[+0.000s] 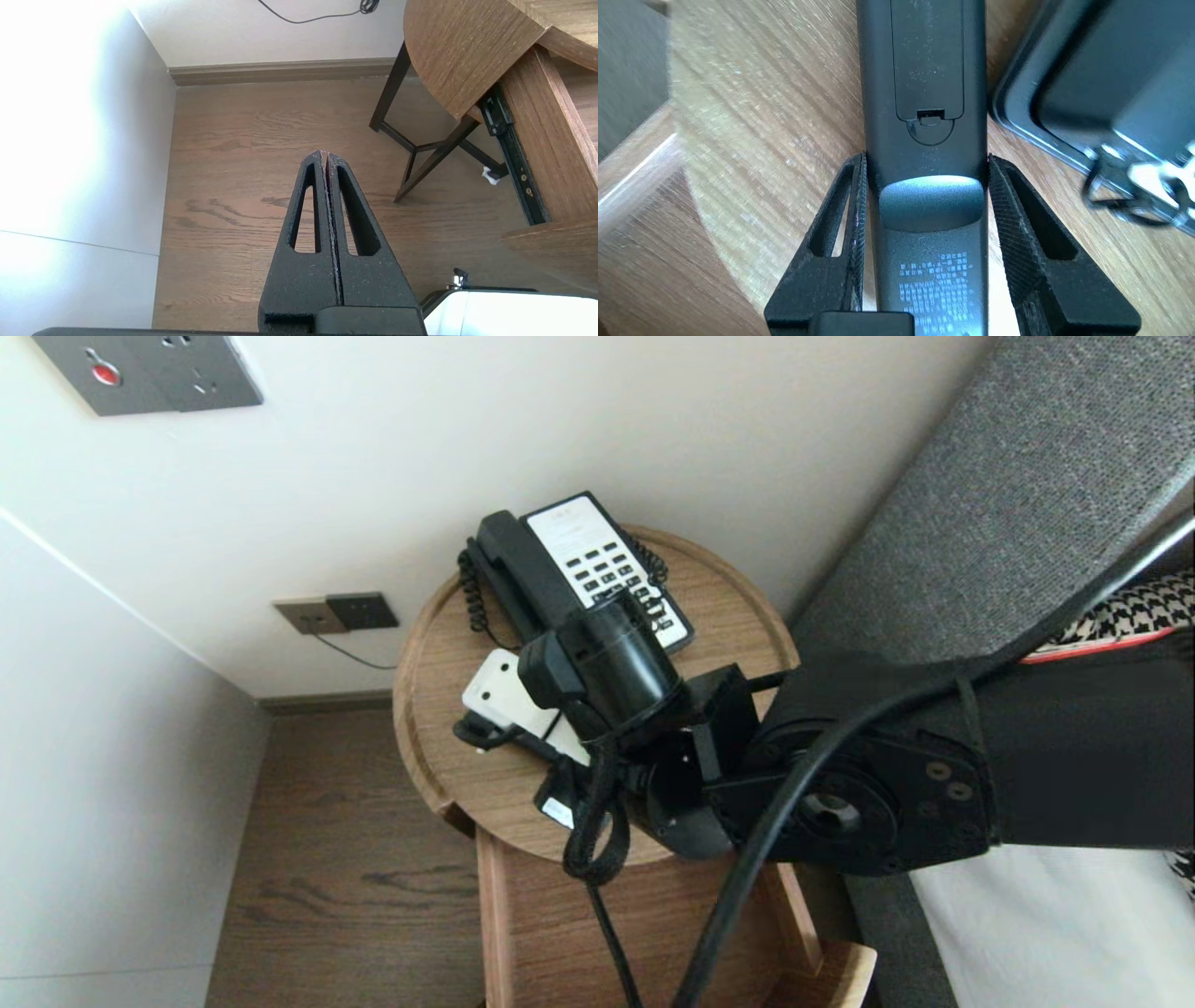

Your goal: Take the remote control out of the drawer one by one and place them on the table

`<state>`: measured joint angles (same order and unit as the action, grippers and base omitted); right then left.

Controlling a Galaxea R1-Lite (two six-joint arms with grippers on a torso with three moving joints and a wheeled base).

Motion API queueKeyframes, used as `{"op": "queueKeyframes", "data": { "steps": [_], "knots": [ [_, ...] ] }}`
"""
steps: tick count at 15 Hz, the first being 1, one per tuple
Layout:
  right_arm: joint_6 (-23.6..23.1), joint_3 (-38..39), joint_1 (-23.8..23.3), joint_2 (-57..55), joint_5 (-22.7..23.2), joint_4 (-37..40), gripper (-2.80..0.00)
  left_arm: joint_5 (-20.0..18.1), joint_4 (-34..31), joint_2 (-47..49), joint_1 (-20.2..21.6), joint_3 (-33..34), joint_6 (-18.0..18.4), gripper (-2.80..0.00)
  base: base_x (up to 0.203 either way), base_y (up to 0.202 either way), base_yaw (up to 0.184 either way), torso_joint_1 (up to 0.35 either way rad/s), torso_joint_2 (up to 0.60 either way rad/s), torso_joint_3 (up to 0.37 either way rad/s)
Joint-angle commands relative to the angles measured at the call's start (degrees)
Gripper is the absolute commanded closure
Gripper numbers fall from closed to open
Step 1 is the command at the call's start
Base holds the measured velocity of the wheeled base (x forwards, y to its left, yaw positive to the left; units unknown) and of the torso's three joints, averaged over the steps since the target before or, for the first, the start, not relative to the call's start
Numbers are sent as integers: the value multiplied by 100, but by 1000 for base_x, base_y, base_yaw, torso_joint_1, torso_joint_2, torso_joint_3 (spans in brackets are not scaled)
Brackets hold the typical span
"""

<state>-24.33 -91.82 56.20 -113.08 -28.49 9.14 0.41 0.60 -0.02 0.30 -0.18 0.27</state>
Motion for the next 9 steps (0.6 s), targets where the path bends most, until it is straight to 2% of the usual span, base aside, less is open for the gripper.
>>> {"op": "queueKeyframes", "data": {
  "steps": [1, 9],
  "knots": [
    [-11, -288, 9, -236, -16, 35, 0, 3, 2, -7, 5, 1, 0, 0, 0, 0, 0, 0, 0, 0],
    [66, -539, 269, -277, 25, 68, 0, 3, 2, -7, 5, 1, 0, 0, 0, 0, 0, 0, 0, 0]
  ]
}}
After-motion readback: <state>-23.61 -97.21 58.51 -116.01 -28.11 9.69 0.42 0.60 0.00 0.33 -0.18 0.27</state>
